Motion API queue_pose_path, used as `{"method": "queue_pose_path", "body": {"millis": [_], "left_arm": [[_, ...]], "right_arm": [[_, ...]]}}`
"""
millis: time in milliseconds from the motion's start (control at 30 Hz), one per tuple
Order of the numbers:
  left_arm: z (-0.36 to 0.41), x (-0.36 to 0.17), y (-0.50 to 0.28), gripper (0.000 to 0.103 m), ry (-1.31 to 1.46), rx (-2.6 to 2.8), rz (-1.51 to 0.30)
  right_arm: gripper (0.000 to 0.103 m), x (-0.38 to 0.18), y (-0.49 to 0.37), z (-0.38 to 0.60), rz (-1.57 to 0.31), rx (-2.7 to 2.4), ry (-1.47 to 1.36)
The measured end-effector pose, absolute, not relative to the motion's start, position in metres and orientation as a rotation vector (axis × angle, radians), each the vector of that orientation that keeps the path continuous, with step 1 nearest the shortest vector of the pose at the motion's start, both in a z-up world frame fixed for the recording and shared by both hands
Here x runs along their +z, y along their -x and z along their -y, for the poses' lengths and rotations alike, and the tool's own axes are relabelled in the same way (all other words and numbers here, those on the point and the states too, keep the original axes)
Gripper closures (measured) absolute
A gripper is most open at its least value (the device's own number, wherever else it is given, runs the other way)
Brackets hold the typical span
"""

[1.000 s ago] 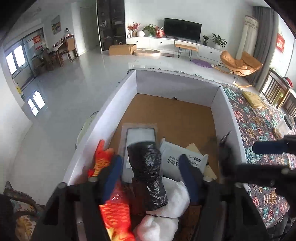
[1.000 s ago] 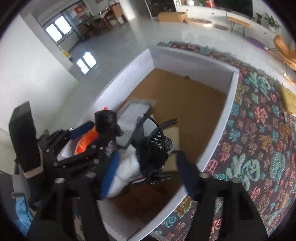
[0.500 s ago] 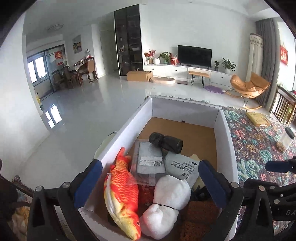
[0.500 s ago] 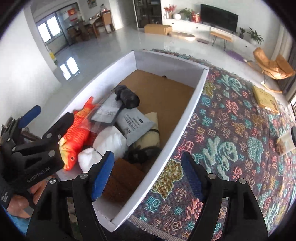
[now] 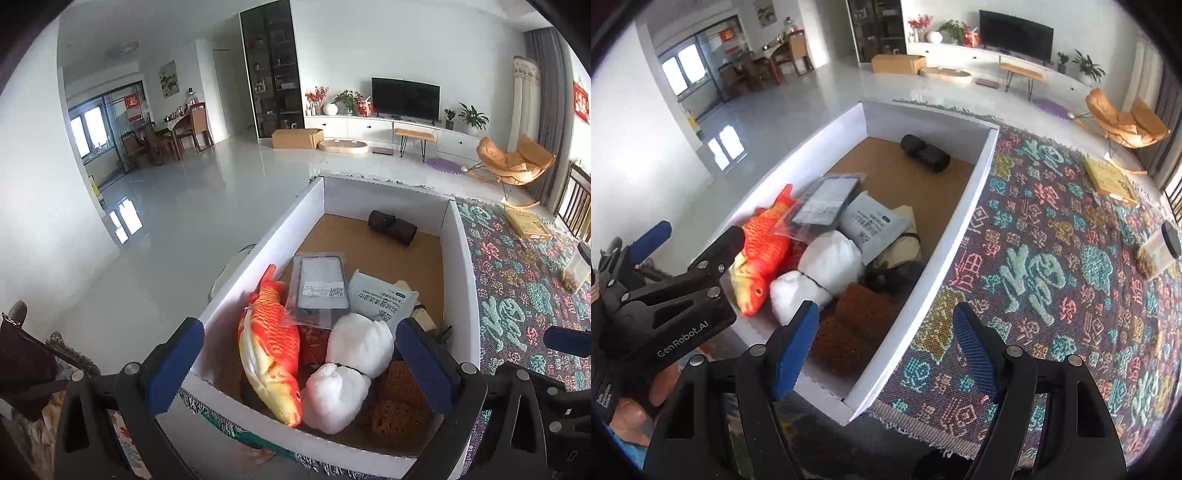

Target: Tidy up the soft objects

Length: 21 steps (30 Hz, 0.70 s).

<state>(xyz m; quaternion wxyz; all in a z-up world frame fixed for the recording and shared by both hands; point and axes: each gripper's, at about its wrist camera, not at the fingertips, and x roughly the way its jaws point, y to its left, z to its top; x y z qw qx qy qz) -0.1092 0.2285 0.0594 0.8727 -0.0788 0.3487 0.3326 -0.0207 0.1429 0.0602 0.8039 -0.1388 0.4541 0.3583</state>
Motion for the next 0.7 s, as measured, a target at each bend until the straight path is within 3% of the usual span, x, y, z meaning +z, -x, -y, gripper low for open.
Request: {"method": "queue_pose_path", "body": {"millis": [700], "left_arm": [[-0.232, 0.065, 0.112, 0.0, 0.19, 0.712, -0.754]], "right_arm": [[0.023, 0.064, 0.033, -0.146, -0.957, 0.723, 0.349]]}}
